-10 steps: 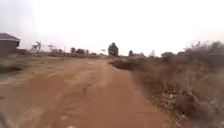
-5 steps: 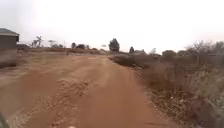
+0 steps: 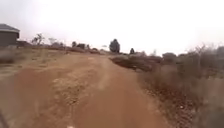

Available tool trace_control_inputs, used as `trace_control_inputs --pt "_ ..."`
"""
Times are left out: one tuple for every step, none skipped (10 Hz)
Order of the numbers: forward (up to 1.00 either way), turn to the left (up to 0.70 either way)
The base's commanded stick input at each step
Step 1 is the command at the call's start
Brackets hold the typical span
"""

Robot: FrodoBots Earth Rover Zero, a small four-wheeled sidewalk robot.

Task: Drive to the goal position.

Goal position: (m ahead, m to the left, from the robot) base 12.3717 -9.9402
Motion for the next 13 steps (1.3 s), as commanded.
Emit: trace_control_inputs --pt "0.50 0.00" --pt "0.50 0.00" --pt "0.50 0.00" --pt "0.50 0.00" --pt "0.50 0.00" --pt "0.50 0.00" --pt "0.50 0.00" --pt "0.50 0.00" --pt "0.50 0.00" --pt "0.50 0.00" --pt "0.50 0.00" --pt "0.50 -0.14" --pt "0.50 -0.50"
